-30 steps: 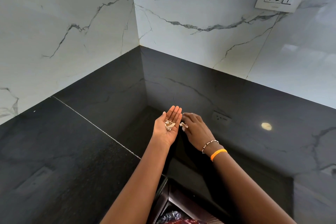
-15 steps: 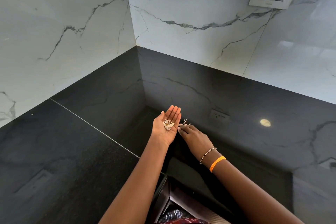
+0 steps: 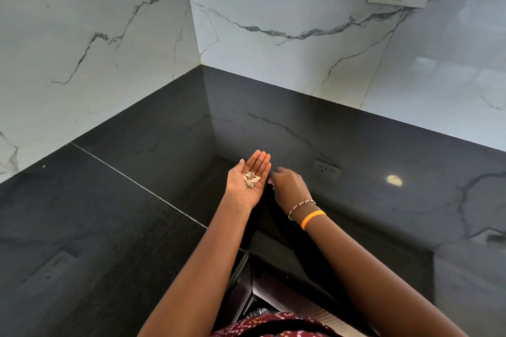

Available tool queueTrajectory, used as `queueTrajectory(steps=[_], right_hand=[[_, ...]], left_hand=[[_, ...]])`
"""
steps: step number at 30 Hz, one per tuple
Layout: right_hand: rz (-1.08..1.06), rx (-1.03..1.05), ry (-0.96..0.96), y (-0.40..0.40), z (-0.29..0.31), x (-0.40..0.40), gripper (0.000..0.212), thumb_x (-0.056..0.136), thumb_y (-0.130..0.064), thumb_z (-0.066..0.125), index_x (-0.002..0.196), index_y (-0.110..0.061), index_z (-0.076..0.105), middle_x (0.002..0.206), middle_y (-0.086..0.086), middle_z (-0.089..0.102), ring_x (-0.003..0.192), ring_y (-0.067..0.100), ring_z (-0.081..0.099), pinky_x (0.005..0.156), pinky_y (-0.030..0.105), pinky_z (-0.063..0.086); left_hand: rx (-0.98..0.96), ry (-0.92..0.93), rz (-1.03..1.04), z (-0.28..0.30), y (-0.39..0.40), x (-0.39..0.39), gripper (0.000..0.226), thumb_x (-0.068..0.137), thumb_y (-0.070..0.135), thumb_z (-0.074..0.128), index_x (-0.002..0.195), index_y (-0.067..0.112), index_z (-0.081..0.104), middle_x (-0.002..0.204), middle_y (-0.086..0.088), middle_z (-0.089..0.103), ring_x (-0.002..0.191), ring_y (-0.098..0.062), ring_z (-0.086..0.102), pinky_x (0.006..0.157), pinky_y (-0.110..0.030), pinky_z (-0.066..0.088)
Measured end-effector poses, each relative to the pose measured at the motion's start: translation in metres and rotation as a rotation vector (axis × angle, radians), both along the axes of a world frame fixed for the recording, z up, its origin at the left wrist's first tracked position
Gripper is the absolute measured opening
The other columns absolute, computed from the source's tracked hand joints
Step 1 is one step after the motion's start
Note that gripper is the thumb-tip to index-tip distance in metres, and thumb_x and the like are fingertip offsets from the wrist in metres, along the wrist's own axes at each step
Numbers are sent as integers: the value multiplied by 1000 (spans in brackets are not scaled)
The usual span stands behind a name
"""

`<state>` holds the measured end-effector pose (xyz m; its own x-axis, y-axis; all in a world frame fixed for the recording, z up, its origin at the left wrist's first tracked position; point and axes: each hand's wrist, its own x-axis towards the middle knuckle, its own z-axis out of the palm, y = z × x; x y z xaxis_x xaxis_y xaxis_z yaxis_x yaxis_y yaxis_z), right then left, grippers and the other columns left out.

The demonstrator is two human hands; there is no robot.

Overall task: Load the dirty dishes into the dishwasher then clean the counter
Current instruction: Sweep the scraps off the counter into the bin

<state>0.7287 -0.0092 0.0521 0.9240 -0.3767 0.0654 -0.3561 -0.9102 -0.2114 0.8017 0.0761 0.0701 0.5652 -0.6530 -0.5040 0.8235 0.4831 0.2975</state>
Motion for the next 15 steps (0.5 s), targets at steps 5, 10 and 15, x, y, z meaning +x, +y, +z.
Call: queueTrajectory(steps=[5,10,15], right_hand=[[-503,1081,-222,-23,16,6,18,80,6,60,95,3,70,90,15,69,86,19,64,82,24,51],[-487,1574,-378,-25,41,2,23,83,16,52,106,17,58,80,16,62,74,18,62,62,16,56],[-270,1237,-284,-6,58,9,14,81,9,59,91,4,68,78,5,65,77,13,62,70,15,55]], left_hand=[[18,29,46,1,3,1,47,103,25,25,96,-4,63,83,-17,71,110,-27,60,82,-36,49],[22,38,73,3,7,-1,47,103,25,23,98,-3,60,101,-17,65,116,-27,56,92,-35,45],[-21,51,88,1,7,-5,48,103,26,23,96,-5,60,83,-19,70,90,-27,65,73,-33,57]])
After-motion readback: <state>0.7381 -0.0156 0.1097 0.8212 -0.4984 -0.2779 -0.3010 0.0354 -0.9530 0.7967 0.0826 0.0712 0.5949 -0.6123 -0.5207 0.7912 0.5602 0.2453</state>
